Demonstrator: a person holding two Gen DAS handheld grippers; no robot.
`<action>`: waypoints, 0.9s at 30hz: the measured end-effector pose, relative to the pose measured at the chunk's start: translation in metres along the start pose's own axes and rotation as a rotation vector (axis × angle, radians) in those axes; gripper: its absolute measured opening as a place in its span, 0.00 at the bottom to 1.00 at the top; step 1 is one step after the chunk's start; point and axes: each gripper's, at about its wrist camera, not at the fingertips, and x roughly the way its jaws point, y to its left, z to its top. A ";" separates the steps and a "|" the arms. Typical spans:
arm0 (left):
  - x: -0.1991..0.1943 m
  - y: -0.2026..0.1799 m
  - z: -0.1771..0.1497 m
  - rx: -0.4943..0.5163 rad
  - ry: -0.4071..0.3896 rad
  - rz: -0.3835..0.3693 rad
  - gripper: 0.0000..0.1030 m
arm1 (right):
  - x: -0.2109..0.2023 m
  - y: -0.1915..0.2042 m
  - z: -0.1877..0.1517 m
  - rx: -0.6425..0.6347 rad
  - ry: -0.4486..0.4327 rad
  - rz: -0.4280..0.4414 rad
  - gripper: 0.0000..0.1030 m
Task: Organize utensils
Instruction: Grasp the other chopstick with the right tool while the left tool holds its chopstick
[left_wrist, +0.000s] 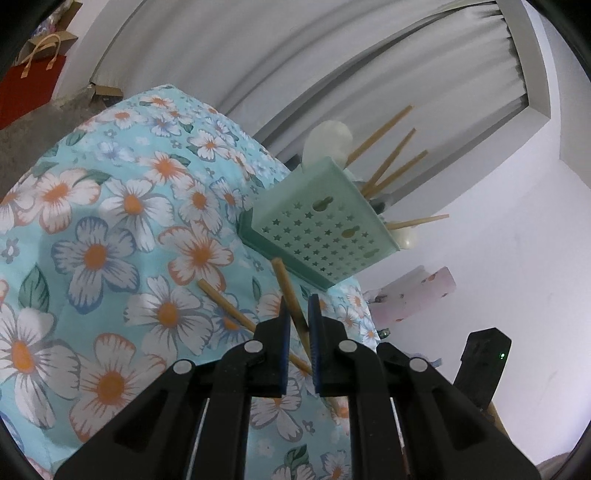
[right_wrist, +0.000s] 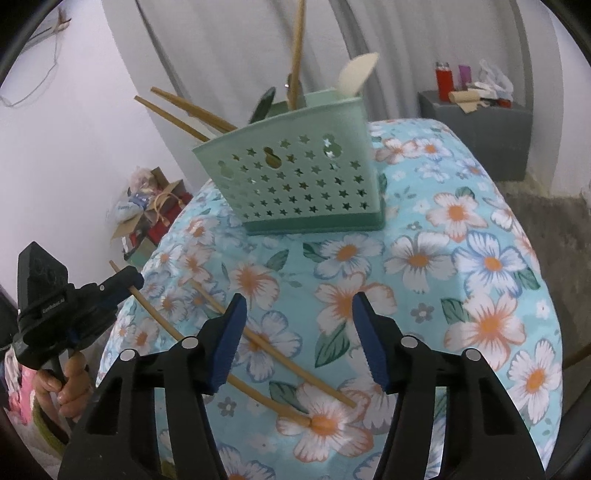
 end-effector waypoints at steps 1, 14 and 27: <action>-0.001 -0.002 0.000 0.011 -0.004 0.005 0.08 | 0.001 0.003 0.002 -0.019 0.000 0.003 0.51; -0.019 -0.020 -0.010 0.164 -0.031 0.013 0.09 | 0.055 0.067 0.042 -0.357 0.147 0.246 0.31; -0.032 -0.010 -0.015 0.168 -0.037 -0.005 0.10 | 0.142 0.114 0.042 -0.557 0.426 0.357 0.26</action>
